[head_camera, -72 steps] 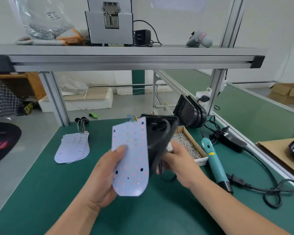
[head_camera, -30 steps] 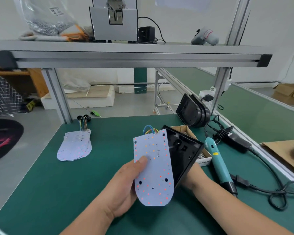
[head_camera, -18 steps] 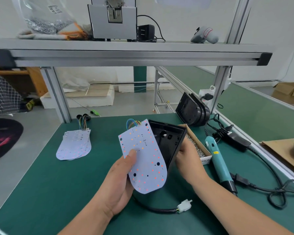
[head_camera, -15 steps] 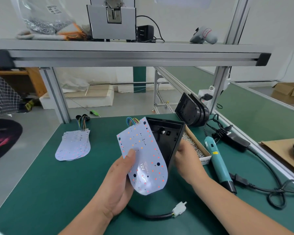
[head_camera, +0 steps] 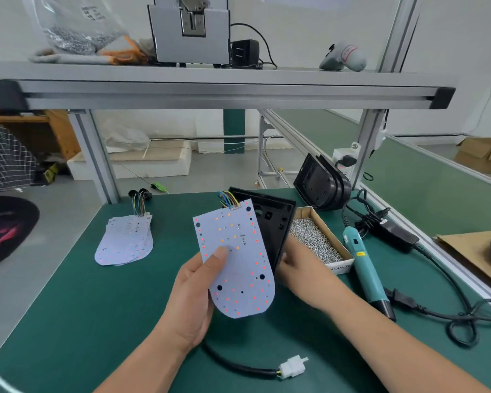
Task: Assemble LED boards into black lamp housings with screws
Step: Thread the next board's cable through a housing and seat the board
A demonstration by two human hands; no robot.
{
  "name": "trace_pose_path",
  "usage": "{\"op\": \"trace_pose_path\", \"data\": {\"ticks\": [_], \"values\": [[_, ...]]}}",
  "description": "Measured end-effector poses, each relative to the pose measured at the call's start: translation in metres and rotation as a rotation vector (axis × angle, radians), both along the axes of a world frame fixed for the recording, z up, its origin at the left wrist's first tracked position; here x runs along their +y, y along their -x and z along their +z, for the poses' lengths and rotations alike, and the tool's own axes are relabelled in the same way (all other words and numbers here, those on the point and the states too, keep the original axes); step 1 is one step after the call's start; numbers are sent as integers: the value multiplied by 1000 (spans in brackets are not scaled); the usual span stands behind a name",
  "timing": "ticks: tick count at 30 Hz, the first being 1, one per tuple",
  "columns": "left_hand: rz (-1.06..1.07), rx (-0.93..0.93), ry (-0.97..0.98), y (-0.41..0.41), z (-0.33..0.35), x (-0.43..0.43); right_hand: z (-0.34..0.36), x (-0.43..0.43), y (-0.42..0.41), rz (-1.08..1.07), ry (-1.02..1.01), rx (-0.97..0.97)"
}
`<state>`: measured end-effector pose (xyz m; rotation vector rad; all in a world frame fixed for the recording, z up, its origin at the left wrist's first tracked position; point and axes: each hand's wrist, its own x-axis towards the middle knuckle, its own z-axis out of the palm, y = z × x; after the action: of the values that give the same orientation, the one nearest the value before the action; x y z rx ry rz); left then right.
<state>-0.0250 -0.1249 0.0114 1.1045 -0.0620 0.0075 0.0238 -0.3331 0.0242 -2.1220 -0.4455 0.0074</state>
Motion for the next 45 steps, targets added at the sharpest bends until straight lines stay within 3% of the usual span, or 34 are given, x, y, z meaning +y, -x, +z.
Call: {"op": "trace_pose_path", "data": {"ticks": [4,8,11,15,19,28,31,33,38,41,45], "values": [[50,-20,34,-3,0,2,18,-23,16,39,413,-11],[103,-16,22,-4,1,1,29,-24,39,568,558,71],[111,-22,17,-4,0,1,17,-11,44,703,624,-18],[94,-27,-14,-2,1,1,4,-4,32,466,546,-128],[-59,2,-116,2,-5,-4,-3,-7,20,145,328,-181],[-227,59,-140,4,-7,-5,-15,-16,2,102,96,32],[-173,85,-173,3,-9,-10,-11,-14,-1,64,-175,195],[-111,86,-217,3,-9,-12,-4,-16,-2,10,-277,101],[47,-14,-560,7,-13,-25,13,-14,6,-257,-259,-437],[92,-116,-821,13,-15,-30,20,2,11,-206,-239,-440],[124,-192,-901,17,-15,-32,14,6,5,-197,-122,-353]]}}
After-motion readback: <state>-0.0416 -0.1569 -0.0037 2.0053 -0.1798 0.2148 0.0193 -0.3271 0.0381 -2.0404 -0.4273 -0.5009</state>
